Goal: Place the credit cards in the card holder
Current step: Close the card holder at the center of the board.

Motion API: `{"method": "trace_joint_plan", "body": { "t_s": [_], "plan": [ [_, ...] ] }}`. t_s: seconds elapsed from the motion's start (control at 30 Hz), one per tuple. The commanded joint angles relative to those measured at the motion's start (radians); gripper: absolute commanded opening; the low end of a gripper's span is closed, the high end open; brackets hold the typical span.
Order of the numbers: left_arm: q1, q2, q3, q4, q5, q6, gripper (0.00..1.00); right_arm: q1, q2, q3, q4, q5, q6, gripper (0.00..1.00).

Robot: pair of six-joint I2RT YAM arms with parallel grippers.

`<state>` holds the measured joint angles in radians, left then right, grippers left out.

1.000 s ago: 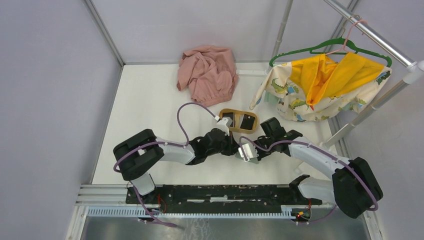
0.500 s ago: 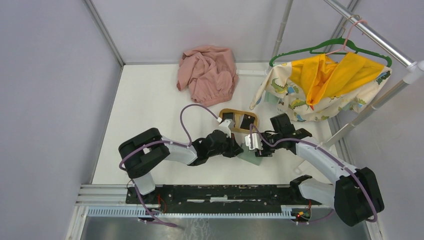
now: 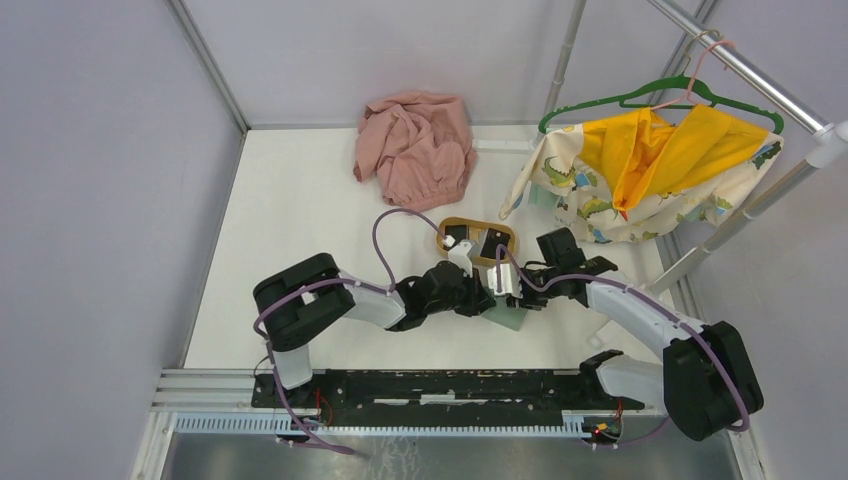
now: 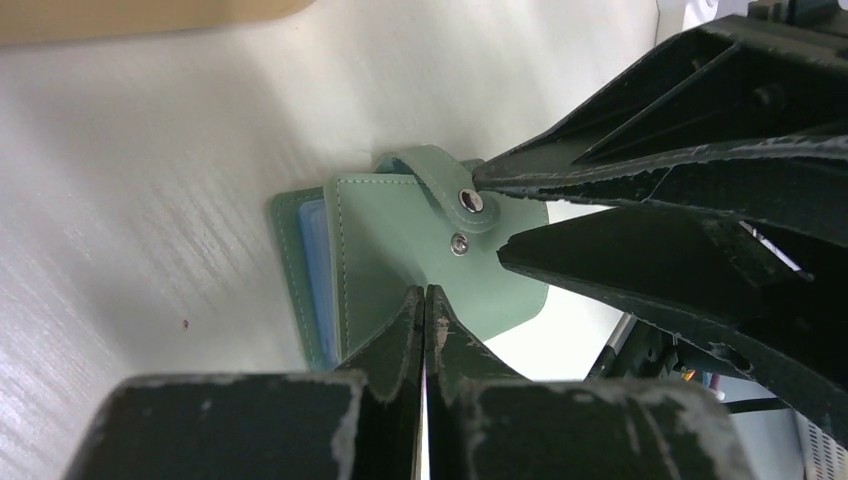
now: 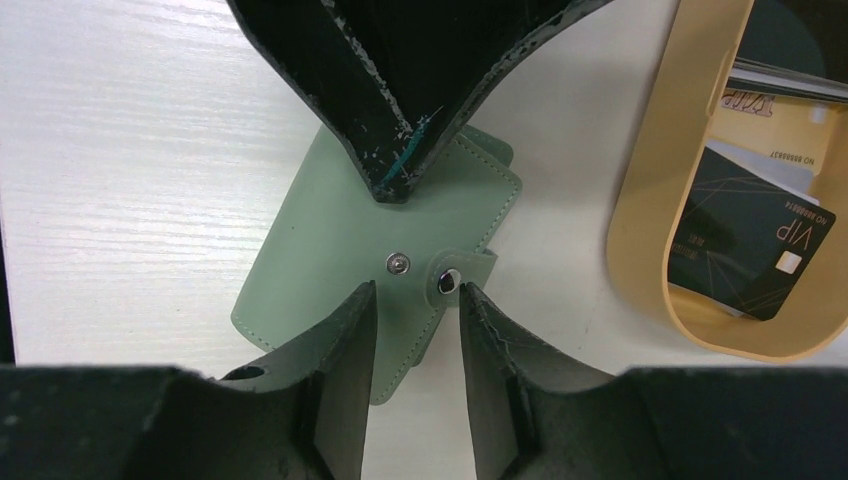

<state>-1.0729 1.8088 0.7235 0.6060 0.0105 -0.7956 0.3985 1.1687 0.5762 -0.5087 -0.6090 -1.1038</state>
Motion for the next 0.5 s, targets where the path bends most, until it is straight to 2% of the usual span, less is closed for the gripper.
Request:
{"method": "trace_joint_plan", "body": {
  "t_s": [0.0, 0.17, 0.47],
  "plan": [
    [-0.002, 0.027, 0.039, 0.016, -0.007, 0.016, 0.02, 0.015, 0.019, 0.0, 0.059, 0.033, 0.035, 0.4],
    [-0.002, 0.037, 0.039, 0.009, -0.01, 0.015, 0.02, 0.024, 0.023, 0.002, 0.079, 0.053, 0.053, 0.3],
    [-0.002, 0.053, 0.04, 0.003, -0.038, 0.013, 0.02, 0.032, -0.009, -0.006, 0.098, 0.039, 0.061, 0.28]
  ]
}}
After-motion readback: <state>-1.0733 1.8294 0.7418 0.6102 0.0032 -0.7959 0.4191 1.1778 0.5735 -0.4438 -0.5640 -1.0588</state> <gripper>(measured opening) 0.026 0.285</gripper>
